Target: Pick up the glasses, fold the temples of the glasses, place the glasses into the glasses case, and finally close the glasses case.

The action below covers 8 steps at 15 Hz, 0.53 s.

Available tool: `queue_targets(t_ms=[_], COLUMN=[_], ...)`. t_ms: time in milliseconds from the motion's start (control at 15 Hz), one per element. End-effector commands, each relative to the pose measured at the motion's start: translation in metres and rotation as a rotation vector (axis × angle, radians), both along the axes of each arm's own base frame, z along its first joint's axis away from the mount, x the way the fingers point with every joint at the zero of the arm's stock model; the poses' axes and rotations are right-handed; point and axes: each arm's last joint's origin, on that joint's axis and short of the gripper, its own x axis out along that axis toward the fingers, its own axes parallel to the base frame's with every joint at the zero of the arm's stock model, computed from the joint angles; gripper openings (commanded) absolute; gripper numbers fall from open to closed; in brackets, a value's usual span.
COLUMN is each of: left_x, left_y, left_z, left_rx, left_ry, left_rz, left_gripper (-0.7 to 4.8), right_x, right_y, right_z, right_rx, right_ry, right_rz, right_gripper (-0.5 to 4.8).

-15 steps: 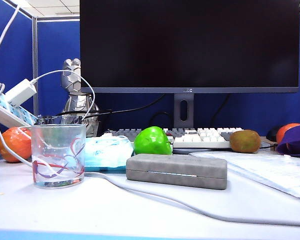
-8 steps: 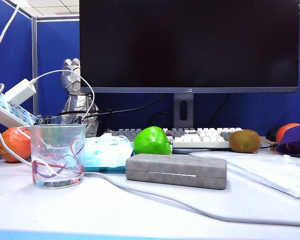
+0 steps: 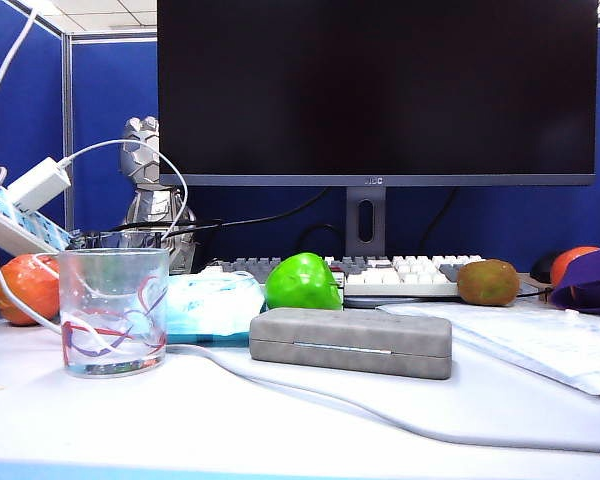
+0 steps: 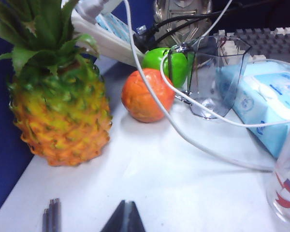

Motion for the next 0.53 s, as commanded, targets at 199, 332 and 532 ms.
queue_targets(t_ms=[199,332,532], left_x=[-0.0002,-0.0002,-0.0002], left_y=[0.0,0.0,0.0], left_z=[-0.0014,-0.0014,-0.0014], left_rx=[-0.002,-0.002,-0.002], left_ry=[0.012,0.012,0.012], left_rz=[0.001,0.001,0.001], left_gripper=[-0.01,-0.01,-0.01], right_x=[0.0032,0.0032,0.0032], right_y=[-0.009,-0.0091,-0.0091], right_z=[-0.0049,-0.0045,-0.0045], right_rx=[0.036,0.021,0.021], right_ry=[-0.011,-0.016,-0.016], right_rz=[-0.023,-0.024,-0.024], right_gripper=[-0.05,-0.05,-0.05])
